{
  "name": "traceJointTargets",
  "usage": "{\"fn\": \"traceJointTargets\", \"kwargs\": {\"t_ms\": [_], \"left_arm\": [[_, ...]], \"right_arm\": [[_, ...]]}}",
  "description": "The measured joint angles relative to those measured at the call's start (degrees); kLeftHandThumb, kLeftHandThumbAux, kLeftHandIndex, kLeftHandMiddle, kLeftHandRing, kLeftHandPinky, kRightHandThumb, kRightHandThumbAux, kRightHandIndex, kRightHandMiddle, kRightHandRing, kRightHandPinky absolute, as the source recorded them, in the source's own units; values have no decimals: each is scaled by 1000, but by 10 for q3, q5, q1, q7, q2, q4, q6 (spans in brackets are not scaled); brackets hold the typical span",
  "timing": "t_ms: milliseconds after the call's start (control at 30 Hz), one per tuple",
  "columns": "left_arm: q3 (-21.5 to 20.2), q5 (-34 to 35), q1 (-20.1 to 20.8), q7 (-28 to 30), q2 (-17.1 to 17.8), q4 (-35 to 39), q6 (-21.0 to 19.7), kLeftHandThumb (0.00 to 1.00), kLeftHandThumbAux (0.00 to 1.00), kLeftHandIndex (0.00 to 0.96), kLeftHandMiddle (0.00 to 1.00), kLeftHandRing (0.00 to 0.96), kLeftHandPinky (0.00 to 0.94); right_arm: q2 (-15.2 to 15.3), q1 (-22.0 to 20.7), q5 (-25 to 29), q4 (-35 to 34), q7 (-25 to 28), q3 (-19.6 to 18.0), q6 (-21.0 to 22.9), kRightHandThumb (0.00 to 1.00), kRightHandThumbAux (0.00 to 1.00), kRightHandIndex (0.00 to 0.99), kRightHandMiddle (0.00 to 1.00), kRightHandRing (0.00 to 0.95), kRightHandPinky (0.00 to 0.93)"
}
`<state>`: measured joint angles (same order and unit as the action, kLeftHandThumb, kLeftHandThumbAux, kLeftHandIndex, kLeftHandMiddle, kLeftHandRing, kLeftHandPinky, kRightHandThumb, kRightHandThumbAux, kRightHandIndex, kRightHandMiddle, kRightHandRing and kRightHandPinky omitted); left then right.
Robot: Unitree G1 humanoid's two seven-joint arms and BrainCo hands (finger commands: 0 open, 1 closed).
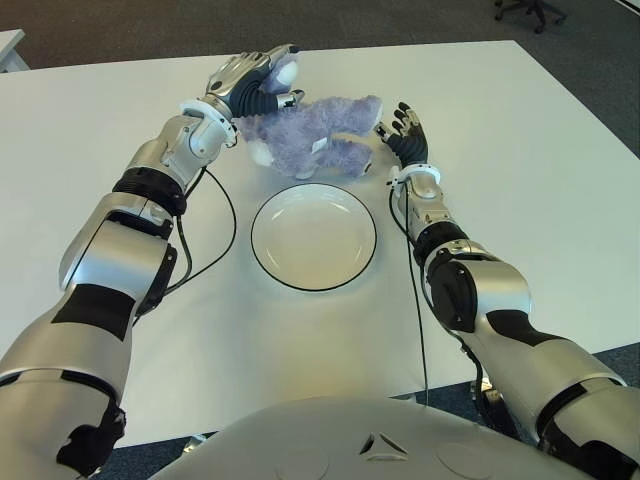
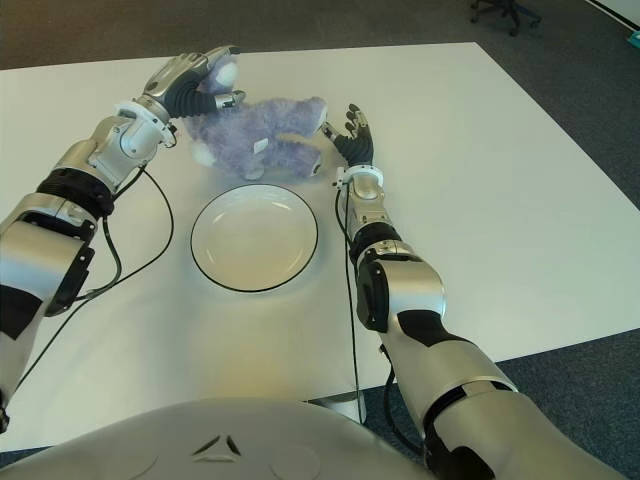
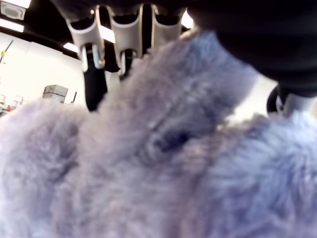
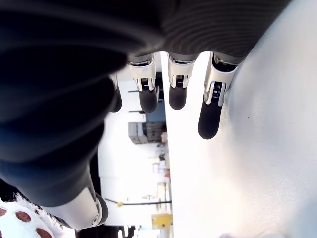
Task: Put the doll into the plate.
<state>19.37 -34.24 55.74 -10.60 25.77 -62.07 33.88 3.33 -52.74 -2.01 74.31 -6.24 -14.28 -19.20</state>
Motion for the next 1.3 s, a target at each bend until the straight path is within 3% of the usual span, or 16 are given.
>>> {"fn": "traceJointTargets", "kwargs": {"t_ms": [100,267,700,1000,1133,1167,1233,1300], "left_arm": [[0,2,2,8,-2,-5,-3,268,309,0,70,49,10],[0,5,9,17,-5,-11,-8,253,312,0,30,6,0],[0,6,15,22,-9,-20,-18,233,316,0,19,7,18],[-1,12,15,22,-16,-33,-21,278,306,23,67,61,76],[-2,16,15,22,-20,-35,-22,340,311,47,138,128,129],[-2,17,15,22,-21,-36,-23,378,318,69,191,197,201],[-2,17,15,22,-22,-36,-25,390,320,76,207,218,223],[-3,18,15,22,-24,-37,-29,449,324,136,281,296,320]], "right_arm": [[0,0,0,0,0,0,0,348,771,46,0,0,0],[0,0,0,0,0,0,0,341,773,45,0,0,0],[0,0,0,0,-1,0,0,346,776,45,2,0,0],[0,0,0,0,-1,0,0,342,775,44,0,0,0],[0,0,0,0,-1,0,0,348,782,46,2,0,0],[0,0,0,0,-1,0,0,349,783,47,2,0,0],[0,0,0,0,-1,0,0,351,783,47,2,0,0],[0,0,0,0,-1,0,0,351,781,47,2,0,0]]}}
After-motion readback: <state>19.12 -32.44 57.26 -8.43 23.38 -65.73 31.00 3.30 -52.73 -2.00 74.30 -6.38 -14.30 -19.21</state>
